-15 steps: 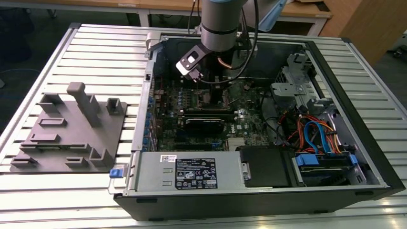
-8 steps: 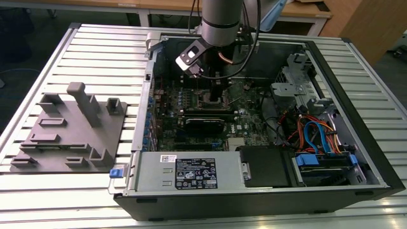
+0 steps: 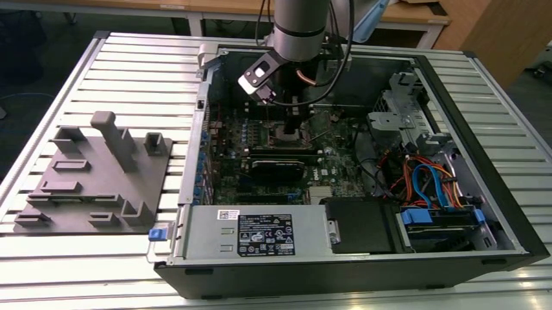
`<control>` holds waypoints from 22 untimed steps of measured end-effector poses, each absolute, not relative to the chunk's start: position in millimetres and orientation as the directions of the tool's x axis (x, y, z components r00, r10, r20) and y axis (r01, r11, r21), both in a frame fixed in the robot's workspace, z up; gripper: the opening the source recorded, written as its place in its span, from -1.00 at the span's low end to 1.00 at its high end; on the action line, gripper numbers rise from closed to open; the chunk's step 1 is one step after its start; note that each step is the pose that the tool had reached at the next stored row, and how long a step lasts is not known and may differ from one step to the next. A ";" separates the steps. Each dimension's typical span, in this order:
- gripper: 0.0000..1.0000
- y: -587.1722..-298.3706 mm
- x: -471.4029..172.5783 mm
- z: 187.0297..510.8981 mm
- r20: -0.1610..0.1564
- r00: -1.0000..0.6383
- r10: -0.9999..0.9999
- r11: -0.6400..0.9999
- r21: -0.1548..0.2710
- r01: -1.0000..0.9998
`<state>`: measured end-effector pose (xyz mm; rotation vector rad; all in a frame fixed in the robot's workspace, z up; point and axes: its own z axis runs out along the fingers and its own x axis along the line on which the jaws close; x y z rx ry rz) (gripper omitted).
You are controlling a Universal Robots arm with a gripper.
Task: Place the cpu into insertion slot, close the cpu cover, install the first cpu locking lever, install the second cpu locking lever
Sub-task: 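Place the cpu into insertion slot, then close the cpu cover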
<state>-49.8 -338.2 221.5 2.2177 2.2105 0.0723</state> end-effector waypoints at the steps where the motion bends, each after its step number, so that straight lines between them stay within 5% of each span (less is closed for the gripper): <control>1: 0.10 -338.2 -49.8 221.5 0.026 0.003 1.000 -0.004 0.039 0.999; 12: -0.80 -338.2 -49.8 221.5 0.026 0.003 1.000 -0.004 0.039 0.999; 22: -0.80 -338.2 -49.8 222.5 0.028 0.003 1.000 -0.004 0.036 0.999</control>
